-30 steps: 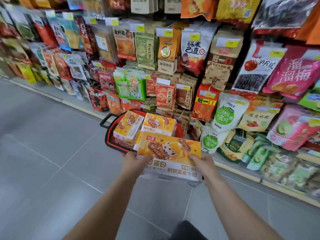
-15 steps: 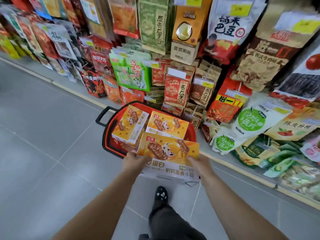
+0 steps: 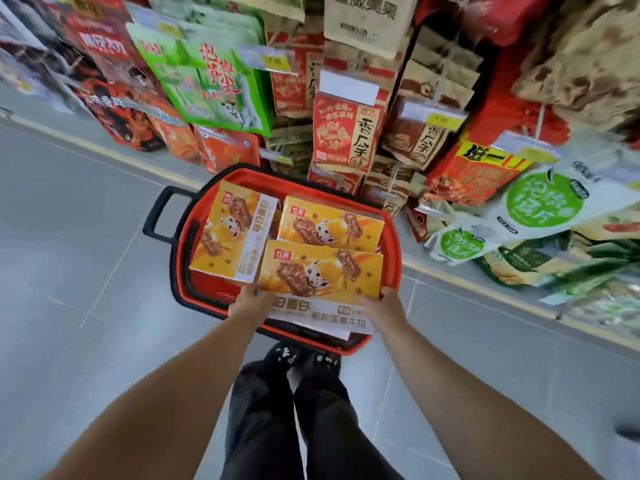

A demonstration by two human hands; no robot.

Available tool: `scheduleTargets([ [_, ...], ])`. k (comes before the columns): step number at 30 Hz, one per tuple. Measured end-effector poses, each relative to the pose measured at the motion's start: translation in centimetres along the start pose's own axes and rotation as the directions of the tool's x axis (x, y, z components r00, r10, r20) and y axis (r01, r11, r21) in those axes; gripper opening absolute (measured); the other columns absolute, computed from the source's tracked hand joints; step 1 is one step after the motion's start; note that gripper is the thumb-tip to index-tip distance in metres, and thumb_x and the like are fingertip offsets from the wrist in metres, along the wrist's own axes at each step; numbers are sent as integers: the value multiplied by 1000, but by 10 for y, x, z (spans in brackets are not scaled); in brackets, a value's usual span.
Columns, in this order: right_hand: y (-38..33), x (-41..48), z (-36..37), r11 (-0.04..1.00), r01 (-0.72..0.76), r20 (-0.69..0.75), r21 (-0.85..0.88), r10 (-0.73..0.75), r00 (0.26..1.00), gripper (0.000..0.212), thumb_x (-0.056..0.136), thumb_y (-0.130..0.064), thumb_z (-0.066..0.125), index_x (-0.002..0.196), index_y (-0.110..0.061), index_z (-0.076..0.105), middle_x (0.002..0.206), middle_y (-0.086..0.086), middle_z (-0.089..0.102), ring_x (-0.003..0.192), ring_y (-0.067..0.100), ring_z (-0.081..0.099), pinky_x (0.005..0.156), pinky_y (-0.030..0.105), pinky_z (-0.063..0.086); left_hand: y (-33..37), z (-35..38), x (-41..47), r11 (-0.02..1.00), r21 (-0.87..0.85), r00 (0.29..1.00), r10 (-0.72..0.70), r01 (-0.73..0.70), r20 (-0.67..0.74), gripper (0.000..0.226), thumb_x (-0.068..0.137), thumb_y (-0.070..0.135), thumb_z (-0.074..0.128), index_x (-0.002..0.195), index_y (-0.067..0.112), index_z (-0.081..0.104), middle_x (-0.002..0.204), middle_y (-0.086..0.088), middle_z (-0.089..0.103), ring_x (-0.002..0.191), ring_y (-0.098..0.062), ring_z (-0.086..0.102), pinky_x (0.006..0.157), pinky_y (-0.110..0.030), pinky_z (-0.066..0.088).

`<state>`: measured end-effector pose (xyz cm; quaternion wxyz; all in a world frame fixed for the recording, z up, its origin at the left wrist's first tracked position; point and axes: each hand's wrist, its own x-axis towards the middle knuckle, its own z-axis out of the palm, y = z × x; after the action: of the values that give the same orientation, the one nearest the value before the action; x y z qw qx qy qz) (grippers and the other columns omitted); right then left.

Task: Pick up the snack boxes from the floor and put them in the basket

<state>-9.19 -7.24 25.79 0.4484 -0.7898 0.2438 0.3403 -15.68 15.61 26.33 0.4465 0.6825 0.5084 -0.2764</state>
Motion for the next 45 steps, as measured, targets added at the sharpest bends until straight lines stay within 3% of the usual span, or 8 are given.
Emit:
scheduleTargets([
  [9, 36, 10, 45, 965, -257, 50, -52, 260, 964, 54, 81, -24, 61, 131, -9, 43, 108, 12, 62, 83, 24, 63, 59, 29, 51, -13, 2, 43, 990, 131, 990, -73, 57, 122, 55, 79, 19, 64, 129, 6, 46, 118, -12, 55, 105, -31, 54, 87, -39, 44],
  [14, 29, 3, 49, 962, -271, 46, -39, 272, 961, 32, 85, -11, 54, 117, -9, 52, 98, 11, 62, 84, 27, 61, 66, 30, 46, -2, -7, 43, 990, 121, 975, -96, 73, 203, 59, 82, 27, 64, 133, 3, 48, 102, -14, 60, 88, -23, 53, 85, -39, 45],
  [20, 8, -32, 31, 978, -196, -52, 70, 199, 979, 40, 80, -11, 51, 120, -9, 50, 96, 12, 61, 81, 25, 59, 65, 31, 46, 41, -15, 3, 960, 207, 973, 156, -191, 170, 69, 90, 21, 53, 151, 15, 21, 139, -15, 46, 102, -27, 56, 74, -31, 46],
  [24, -4, -61, 21, 983, -151, -134, 109, 165, 977, 39, 84, -16, 52, 123, -10, 50, 106, 12, 64, 92, 28, 63, 77, 38, 53, 62, -16, -18, 937, 203, 945, 236, -283, 227, 68, 89, 19, 50, 151, 16, 22, 104, -14, 59, 57, -16, 46, 49, -25, 34],
  [31, 17, -85, 26, 974, -180, -151, 134, 200, 968, 43, 86, -18, 54, 129, -13, 54, 116, 9, 65, 91, 24, 60, 64, 26, 48, 51, -10, -19, 903, 291, 930, 233, -315, 283, 64, 93, 25, 51, 150, 12, 22, 120, -11, 52, 66, -16, 47, 65, -30, 40],
  [34, 33, -85, 38, 960, -240, -145, 141, 260, 955, 42, 88, -13, 55, 130, -7, 51, 127, 13, 59, 105, 31, 57, 85, 34, 46, 38, -14, -7, 910, 292, 942, 223, -294, 251, 63, 91, 28, 55, 147, 12, 30, 129, -11, 51, 72, -18, 51, 63, -28, 41],
  [40, 54, -88, 44, 948, -278, -116, 156, 297, 948, 31, 87, -14, 56, 117, -11, 57, 94, 7, 60, 77, 22, 54, 67, 29, 41, 16, -11, -10, 919, 268, 942, 225, -290, 249, 25, 91, 19, 45, 100, 6, 64, 73, -17, 54, 56, -19, 43, 56, -25, 32],
  [45, 75, -103, 11, 881, -297, -142, 368, 369, 919, 25, 84, -19, 61, 108, -16, 56, 75, 1, 55, 72, 21, 53, 67, 31, 44, 19, 39, -55, 907, 234, 894, 249, -350, 371, 15, 90, 20, 45, 76, 18, 51, 78, -2, 52, 77, -21, 54, 65, -32, 39],
])
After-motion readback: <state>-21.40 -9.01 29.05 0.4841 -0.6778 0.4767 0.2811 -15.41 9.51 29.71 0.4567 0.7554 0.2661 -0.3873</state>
